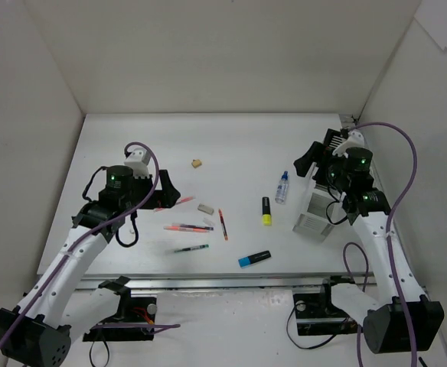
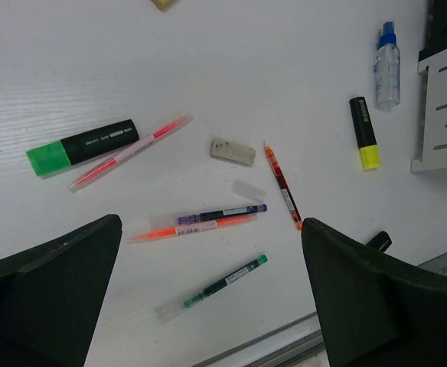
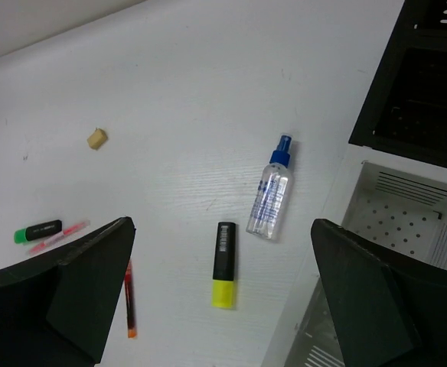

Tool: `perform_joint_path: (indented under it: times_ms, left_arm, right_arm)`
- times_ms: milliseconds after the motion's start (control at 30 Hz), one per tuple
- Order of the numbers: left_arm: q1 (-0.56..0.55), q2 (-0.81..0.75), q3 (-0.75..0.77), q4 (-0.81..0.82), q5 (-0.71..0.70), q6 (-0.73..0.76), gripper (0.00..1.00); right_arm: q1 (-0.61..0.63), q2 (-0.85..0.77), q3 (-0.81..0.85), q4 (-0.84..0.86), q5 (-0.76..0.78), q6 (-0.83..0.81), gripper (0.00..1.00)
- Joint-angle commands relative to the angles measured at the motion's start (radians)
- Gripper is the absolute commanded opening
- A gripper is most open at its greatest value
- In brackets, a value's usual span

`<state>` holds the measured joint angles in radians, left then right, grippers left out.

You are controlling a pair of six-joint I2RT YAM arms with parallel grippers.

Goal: Sort the stationery into containers
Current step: Pick up the pen from the center of the board.

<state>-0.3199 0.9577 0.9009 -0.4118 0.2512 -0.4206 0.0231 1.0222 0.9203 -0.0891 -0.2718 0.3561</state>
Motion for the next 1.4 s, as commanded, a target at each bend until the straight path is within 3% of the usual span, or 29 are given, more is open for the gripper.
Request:
perform_joint_path:
  times_ms: [0, 267, 467, 600, 700, 1000, 1200, 1367]
  left_arm:
    - [-0.004, -0.001, 0.013, 0.045, -0.020, 0.002, 0.99]
    - [-0.004, 0.035, 0.024, 0.056, -0.039, 0.034, 1.00]
    - [-0.004, 0.013, 0.033, 0.067, -0.075, 0.069, 0.99]
    - [-0.004, -0.020, 0.023, 0.054, -0.089, 0.082, 1.00]
    - [-0.004, -0.031, 0.004, 0.042, -0.104, 0.082, 0.99]
    - [-0.004, -0.045, -0.040, 0.044, -0.052, 0.078, 1.00]
    - [-0.004, -0.060, -0.060, 0.053, -0.044, 0.078, 0.99]
    - [-0.004, -0.051, -0.062, 0.059, -0.036, 0.086, 0.99]
  right_arm:
    - [0.026, 0.004, 0.029, 0.046, -0.024, -0.039, 0.98]
    - [0.104, 0.053, 0.078, -0.004, 0.074, -0.097, 0.98]
    - [0.354, 0.261, 0.239, -0.151, 0.225, -0.128, 0.98]
    - [0.553, 0.395, 0.270, -0.182, 0.477, -0.057, 0.98]
    - [0.651, 0.498, 0.273, -0.186, 0.506, 0.012, 0.96]
    - [0.831, 0.742, 0.311, -0.182, 0.427, 0.096, 0.83]
    - [0.859, 0.823, 0.307, -0.161, 0.431, 0.122, 0.59]
    - [0.860, 0.845, 0.281, -0.095, 0.415, 0.101, 0.51]
